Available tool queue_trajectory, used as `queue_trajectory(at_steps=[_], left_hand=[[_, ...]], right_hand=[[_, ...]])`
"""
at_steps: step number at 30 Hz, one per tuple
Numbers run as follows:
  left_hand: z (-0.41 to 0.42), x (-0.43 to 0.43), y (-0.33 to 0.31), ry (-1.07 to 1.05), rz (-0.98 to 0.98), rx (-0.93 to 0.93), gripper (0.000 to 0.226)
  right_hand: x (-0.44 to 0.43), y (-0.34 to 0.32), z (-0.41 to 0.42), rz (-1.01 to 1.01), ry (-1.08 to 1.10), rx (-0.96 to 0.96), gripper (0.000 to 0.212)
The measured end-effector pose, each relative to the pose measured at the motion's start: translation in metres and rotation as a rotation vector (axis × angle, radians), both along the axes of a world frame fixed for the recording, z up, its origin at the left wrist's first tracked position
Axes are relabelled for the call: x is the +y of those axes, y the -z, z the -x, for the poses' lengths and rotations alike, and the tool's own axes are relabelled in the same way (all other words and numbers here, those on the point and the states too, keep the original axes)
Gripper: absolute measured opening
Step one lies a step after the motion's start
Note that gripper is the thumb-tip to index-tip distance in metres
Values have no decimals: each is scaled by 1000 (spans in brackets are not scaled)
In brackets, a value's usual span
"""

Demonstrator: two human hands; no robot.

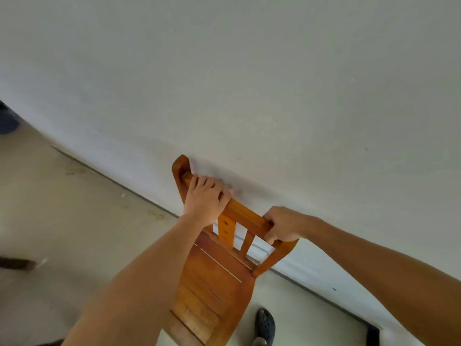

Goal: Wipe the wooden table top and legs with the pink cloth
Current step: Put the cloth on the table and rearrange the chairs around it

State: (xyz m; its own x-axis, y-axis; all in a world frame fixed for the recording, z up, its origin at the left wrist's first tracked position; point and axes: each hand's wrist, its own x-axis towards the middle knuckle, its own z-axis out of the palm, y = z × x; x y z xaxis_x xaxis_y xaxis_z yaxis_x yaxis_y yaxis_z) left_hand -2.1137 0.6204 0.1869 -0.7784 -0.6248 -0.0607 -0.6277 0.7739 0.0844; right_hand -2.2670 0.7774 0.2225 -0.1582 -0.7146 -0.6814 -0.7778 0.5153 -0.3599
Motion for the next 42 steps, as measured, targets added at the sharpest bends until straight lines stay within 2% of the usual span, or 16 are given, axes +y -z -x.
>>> queue_trajectory(at_steps=[6,12,16,19,23,27,31,34,38,42], left_hand=[[-68,3,0,-64,-23,-20,68],[-171,12,3,-92,-34,17,70],[-236,23,3,-97,-20,31,79],[-282,36,-1,-134,-36,39,80],[-334,53,-2,-350,-132,110,60],[-375,70,-3,-623,-268,259,59],[-406,99,-7,-865,-340,340,56],[-405,125,-12,-1017,-399,367,52],[-377,154,-16,-1122,-530,491,54],[-324,169,-23,-1196,-723,679,61]], right_hand=[[-9,0,-56,-7,-73,-30,13],[-2,1,-153,-2,-113,-41,21],[10,1,-220,0,-112,-83,12],[19,2,-269,-6,-115,-88,16],[24,6,-325,-10,-116,-118,21],[15,2,-344,-78,-143,-251,28],[-18,-4,-325,-178,-99,-416,45],[-60,-6,-316,37,-84,-388,46],[-126,-18,-330,447,-259,-267,52],[-174,-30,-363,586,-486,-286,61]])
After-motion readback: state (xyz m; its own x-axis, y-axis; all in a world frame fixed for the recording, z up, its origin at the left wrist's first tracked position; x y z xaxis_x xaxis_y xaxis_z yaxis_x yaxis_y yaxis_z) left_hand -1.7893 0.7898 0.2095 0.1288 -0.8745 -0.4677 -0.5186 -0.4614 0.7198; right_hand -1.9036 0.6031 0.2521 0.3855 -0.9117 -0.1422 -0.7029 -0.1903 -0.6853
